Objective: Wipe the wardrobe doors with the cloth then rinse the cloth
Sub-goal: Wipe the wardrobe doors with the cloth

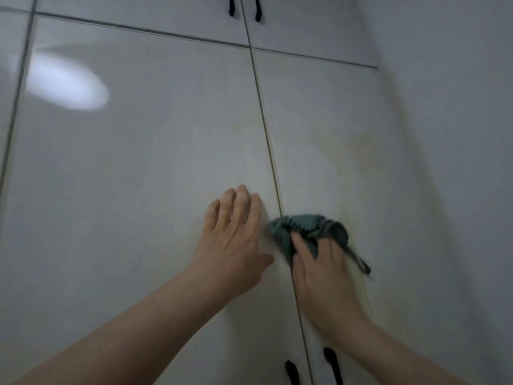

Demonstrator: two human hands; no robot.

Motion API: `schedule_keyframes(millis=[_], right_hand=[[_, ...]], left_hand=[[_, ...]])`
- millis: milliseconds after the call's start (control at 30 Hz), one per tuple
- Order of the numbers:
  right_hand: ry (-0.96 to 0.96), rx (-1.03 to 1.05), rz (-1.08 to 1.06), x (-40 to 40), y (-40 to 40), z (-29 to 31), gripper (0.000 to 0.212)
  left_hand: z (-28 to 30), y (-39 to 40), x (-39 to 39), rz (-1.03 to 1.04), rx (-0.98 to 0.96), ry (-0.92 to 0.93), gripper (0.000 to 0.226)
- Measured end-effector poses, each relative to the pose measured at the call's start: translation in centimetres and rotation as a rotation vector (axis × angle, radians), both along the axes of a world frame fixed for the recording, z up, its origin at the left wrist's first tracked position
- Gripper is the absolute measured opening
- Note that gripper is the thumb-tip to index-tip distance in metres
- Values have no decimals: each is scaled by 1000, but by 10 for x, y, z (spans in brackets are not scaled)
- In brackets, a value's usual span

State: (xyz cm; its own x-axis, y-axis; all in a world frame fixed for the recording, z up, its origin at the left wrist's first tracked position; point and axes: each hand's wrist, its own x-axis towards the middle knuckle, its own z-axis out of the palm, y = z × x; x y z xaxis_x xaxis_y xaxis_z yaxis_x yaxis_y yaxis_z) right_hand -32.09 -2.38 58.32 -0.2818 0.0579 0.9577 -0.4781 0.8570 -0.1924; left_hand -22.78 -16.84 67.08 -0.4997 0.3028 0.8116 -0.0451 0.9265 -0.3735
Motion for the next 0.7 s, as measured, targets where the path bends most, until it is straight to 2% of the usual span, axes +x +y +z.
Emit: schedule_keyframes(millis=[133, 267, 333, 467, 600, 700], right_hand=[[80, 87, 15, -1, 15, -9, 44], [65, 160, -4, -11, 40, 32, 48], [-20, 108, 7, -25, 62, 70, 52], [-89, -180, 2, -56, 116, 132, 54], [-37, -295, 36, -57, 100, 111, 51], [67, -153, 53, -39, 58, 80, 56]], left_hand=[[-2, 16, -13, -43, -44, 45, 98], [9, 32, -22, -44, -65, 57, 100], [15, 39, -24, -15, -63, 34, 102], [25, 47, -29, -1, -66, 36, 103], [33, 50, -31, 22, -73, 27, 106], [43, 50, -28, 56, -91, 40, 107]])
